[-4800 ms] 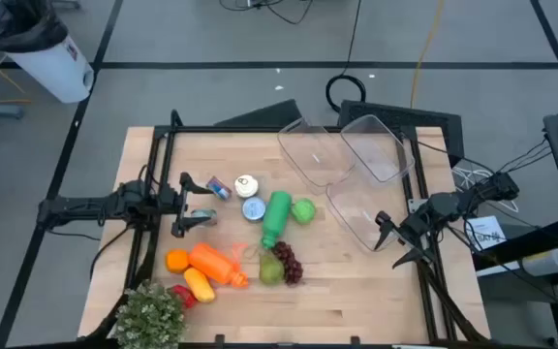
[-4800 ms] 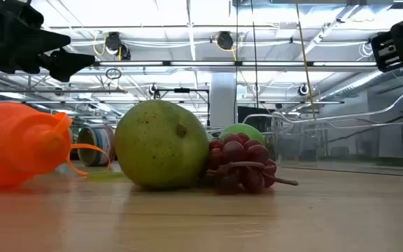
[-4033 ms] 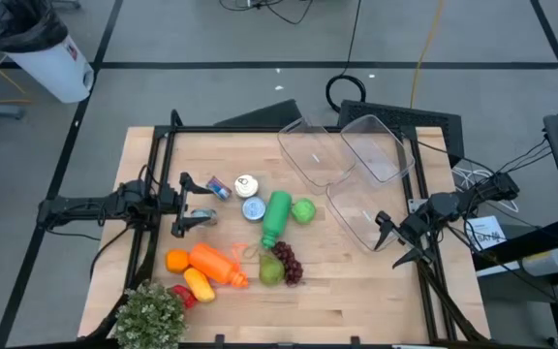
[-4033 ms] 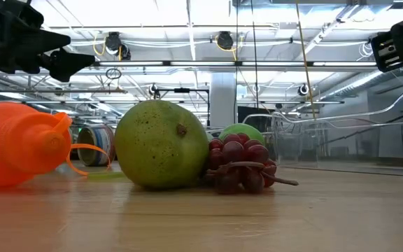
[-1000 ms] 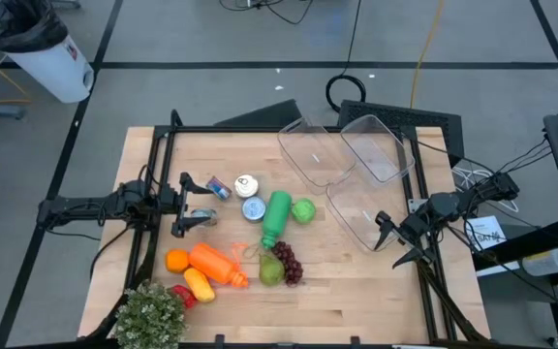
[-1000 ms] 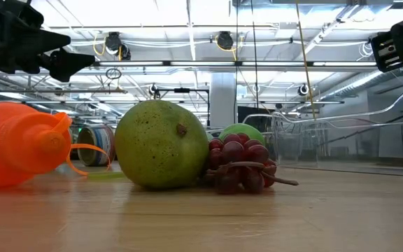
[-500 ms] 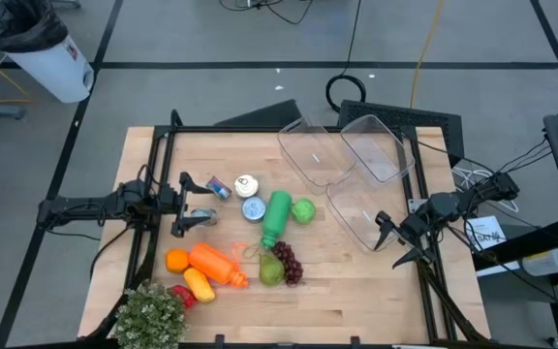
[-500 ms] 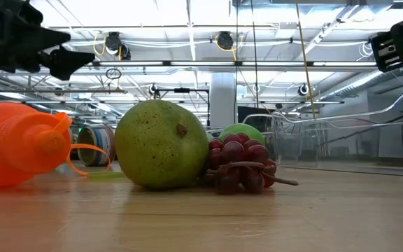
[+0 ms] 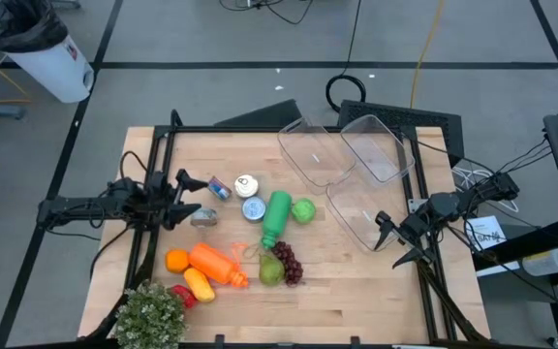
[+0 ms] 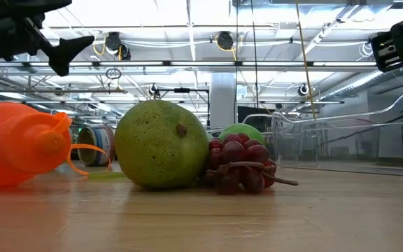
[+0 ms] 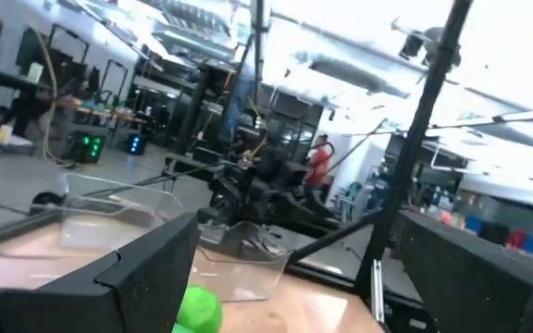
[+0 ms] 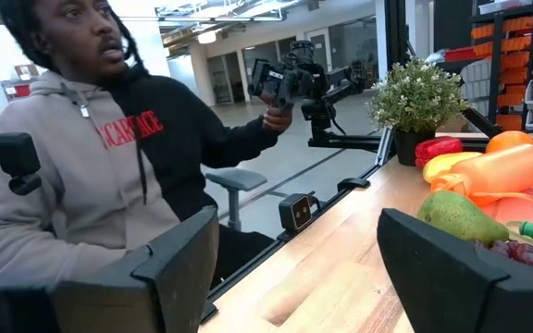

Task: Pick & Place Food Item
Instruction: Put the left green tuna can into the bottom transparent bin

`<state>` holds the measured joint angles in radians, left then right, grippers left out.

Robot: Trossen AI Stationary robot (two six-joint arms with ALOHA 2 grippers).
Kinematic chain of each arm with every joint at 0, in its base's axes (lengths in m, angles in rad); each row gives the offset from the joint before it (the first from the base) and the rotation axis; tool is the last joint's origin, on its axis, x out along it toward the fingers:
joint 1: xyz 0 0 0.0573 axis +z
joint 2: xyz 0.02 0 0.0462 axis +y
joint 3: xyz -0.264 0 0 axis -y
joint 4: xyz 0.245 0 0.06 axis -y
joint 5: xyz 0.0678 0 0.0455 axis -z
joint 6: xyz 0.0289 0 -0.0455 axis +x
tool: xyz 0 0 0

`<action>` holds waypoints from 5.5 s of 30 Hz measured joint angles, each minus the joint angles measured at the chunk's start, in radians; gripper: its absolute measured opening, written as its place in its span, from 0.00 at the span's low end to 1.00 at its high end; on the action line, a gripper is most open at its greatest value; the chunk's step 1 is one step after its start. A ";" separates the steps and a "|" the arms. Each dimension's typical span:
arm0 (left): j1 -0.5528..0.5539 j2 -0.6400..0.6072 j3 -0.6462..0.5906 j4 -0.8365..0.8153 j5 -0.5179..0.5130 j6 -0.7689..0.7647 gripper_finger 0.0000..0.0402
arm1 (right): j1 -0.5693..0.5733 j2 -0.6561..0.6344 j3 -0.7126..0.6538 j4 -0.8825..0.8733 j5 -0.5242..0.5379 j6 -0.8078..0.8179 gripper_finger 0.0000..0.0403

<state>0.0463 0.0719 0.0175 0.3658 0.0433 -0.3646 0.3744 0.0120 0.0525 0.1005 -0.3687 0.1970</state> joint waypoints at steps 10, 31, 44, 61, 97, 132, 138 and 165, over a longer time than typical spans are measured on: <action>-0.006 0.227 0.388 -0.647 0.008 0.043 0.91 | 0.000 0.000 0.000 0.000 0.000 0.000 0.69; -0.023 0.771 0.546 -1.120 -0.086 0.044 0.91 | 0.000 0.000 0.000 0.000 0.000 0.000 0.69; -0.063 0.962 0.546 -1.132 -0.077 0.016 0.89 | 0.000 0.000 0.000 0.000 0.000 0.000 0.69; -0.063 0.982 0.545 -1.027 -0.047 0.049 0.34 | 0.000 0.000 0.000 0.000 0.000 0.000 0.69; 0.032 1.360 0.548 0.634 0.280 0.450 0.34 | 0.000 0.002 0.000 0.165 0.043 -0.152 0.69; 0.032 1.820 1.085 0.518 0.366 0.504 0.33 | 0.001 0.126 0.000 0.398 0.781 -0.268 0.69; 0.015 1.889 1.210 0.380 0.331 0.558 0.35 | 0.000 0.319 0.014 0.396 0.945 -0.221 0.69; 0.069 1.918 1.239 0.353 0.320 0.514 0.33 | -0.029 0.776 0.175 0.561 0.892 -0.289 0.61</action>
<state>0.1156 1.9903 1.2568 0.7188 0.3628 0.1499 0.3451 0.7882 0.2272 0.6614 0.5237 -0.0918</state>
